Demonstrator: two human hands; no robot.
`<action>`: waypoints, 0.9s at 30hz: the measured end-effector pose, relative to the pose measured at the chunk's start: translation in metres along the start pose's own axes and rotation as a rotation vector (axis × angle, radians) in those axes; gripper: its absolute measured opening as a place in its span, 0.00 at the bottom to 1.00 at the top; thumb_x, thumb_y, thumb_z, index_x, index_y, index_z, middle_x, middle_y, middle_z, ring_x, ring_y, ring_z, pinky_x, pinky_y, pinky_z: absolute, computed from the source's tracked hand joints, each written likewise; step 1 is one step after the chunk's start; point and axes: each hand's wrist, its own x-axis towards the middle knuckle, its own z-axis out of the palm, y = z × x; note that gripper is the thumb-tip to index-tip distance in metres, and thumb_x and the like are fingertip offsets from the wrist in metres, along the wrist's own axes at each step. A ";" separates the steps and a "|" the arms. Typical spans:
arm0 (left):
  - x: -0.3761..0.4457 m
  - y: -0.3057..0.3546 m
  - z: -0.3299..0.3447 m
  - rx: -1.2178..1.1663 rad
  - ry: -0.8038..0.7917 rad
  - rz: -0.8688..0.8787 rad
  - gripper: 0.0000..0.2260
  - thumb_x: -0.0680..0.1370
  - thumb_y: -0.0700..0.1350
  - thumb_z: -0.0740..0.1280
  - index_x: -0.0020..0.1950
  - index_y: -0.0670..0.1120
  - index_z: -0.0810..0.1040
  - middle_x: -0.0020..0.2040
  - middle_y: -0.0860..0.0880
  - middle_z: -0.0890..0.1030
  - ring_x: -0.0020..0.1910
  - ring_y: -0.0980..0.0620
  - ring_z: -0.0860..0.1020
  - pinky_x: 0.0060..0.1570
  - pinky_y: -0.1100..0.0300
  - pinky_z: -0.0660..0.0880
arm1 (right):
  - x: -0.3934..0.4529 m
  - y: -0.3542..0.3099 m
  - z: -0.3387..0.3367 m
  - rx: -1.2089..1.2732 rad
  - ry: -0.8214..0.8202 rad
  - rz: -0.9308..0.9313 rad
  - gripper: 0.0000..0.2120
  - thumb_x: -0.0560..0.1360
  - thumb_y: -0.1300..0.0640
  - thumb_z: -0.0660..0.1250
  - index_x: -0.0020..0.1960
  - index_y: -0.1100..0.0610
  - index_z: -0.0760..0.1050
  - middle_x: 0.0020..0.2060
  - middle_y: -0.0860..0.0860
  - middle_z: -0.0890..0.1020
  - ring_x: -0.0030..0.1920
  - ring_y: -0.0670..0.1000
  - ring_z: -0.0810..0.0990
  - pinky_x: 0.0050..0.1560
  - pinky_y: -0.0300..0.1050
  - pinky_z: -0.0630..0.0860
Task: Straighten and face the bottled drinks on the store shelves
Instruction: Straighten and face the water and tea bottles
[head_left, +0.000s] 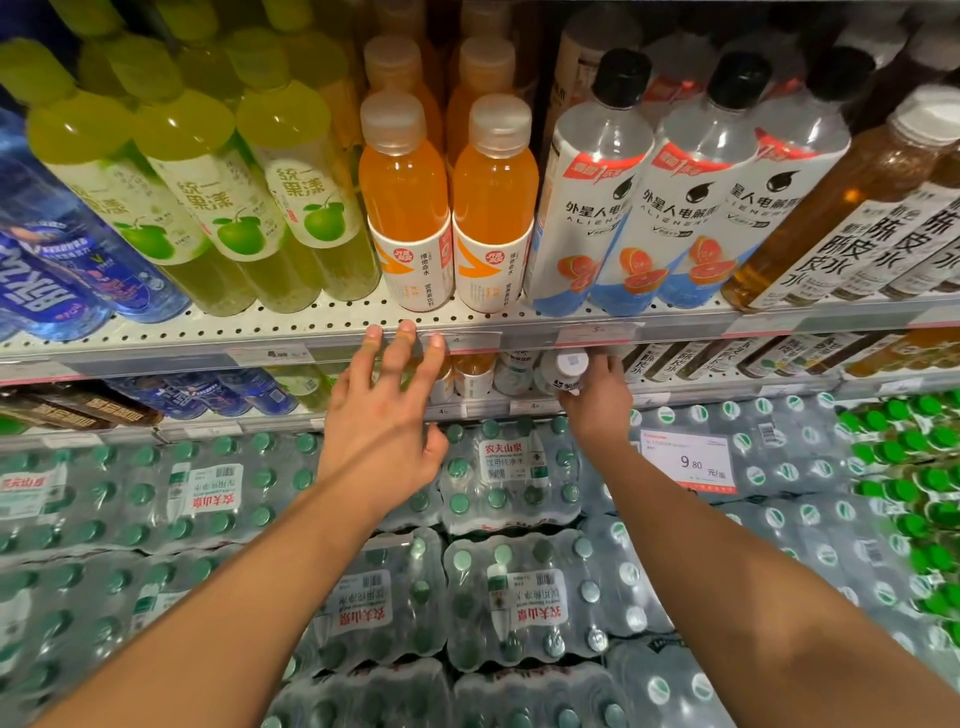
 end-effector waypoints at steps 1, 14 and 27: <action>0.000 0.000 0.000 0.004 0.000 0.000 0.41 0.71 0.57 0.66 0.82 0.51 0.56 0.80 0.44 0.59 0.78 0.37 0.56 0.64 0.38 0.72 | 0.002 -0.001 0.000 -0.020 -0.007 -0.001 0.32 0.68 0.57 0.81 0.68 0.60 0.72 0.65 0.61 0.75 0.55 0.67 0.81 0.49 0.58 0.80; -0.001 0.003 0.001 0.012 -0.002 -0.003 0.42 0.72 0.58 0.66 0.82 0.51 0.53 0.80 0.43 0.56 0.79 0.37 0.54 0.63 0.38 0.73 | 0.034 -0.007 -0.020 -0.267 -0.189 -0.023 0.18 0.76 0.45 0.73 0.57 0.58 0.80 0.51 0.59 0.84 0.49 0.63 0.83 0.45 0.52 0.80; -0.002 0.003 0.002 0.019 -0.006 0.003 0.42 0.71 0.58 0.66 0.82 0.51 0.52 0.80 0.43 0.56 0.79 0.36 0.53 0.62 0.37 0.73 | 0.045 -0.006 -0.018 -0.049 -0.197 -0.014 0.16 0.78 0.44 0.71 0.53 0.57 0.81 0.45 0.59 0.85 0.45 0.63 0.84 0.43 0.50 0.79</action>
